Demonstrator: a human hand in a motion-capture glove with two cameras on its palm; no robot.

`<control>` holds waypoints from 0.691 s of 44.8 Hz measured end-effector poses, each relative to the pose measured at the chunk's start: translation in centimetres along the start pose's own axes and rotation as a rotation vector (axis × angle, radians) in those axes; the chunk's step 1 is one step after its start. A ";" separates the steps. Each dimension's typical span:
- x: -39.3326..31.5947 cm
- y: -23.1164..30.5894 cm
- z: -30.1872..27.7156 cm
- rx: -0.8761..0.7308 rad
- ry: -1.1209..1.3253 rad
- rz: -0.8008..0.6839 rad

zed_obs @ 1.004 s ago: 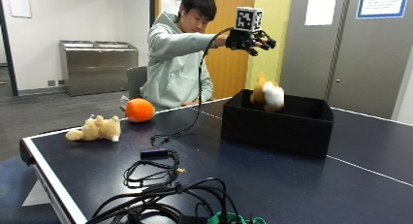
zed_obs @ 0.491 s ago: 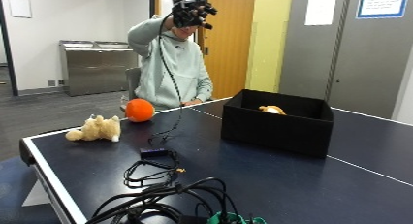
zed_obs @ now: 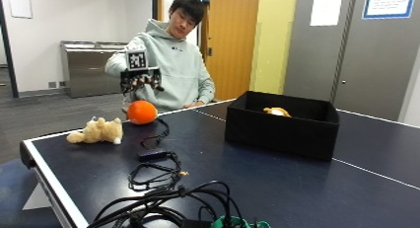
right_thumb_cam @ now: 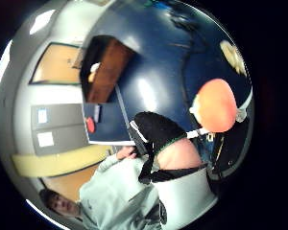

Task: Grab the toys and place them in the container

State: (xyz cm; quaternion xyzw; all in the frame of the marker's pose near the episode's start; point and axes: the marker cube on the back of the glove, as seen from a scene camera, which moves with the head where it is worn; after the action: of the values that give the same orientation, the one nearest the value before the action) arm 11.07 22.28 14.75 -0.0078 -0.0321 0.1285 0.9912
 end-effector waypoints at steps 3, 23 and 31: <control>1.4 0.2 3.6 -0.099 0.060 0.085; -1.9 -2.5 5.5 -0.179 0.236 -0.103; -9.0 -3.8 -1.8 -0.234 0.272 -0.221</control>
State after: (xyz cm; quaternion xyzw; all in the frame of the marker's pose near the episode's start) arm 3.50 16.32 12.45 -0.1368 0.0867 0.0119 0.9867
